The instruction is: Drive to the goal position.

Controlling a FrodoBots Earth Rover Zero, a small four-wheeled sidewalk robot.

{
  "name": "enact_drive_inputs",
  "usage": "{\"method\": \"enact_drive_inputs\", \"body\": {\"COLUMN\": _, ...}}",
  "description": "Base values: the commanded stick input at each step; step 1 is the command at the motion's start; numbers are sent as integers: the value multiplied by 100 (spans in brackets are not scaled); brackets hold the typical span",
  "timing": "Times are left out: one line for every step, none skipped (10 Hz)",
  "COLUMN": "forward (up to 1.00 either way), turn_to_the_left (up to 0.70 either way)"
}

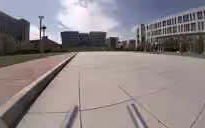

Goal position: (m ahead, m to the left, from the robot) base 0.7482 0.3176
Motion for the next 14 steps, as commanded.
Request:
{"method": "enact_drive_inputs", "body": {"forward": 0, "turn_to_the_left": 0}}
{"method": "enact_drive_inputs", "body": {"forward": 0, "turn_to_the_left": 0}}
{"method": "enact_drive_inputs", "body": {"forward": 0, "turn_to_the_left": 0}}
{"method": "enact_drive_inputs", "body": {"forward": 0, "turn_to_the_left": 0}}
{"method": "enact_drive_inputs", "body": {"forward": 34, "turn_to_the_left": 0}}
{"method": "enact_drive_inputs", "body": {"forward": 70, "turn_to_the_left": 0}}
{"method": "enact_drive_inputs", "body": {"forward": 70, "turn_to_the_left": 0}}
{"method": "enact_drive_inputs", "body": {"forward": 70, "turn_to_the_left": 0}}
{"method": "enact_drive_inputs", "body": {"forward": 70, "turn_to_the_left": 0}}
{"method": "enact_drive_inputs", "body": {"forward": 70, "turn_to_the_left": 0}}
{"method": "enact_drive_inputs", "body": {"forward": 70, "turn_to_the_left": 0}}
{"method": "enact_drive_inputs", "body": {"forward": 70, "turn_to_the_left": 0}}
{"method": "enact_drive_inputs", "body": {"forward": 70, "turn_to_the_left": 0}}
{"method": "enact_drive_inputs", "body": {"forward": 70, "turn_to_the_left": 0}}
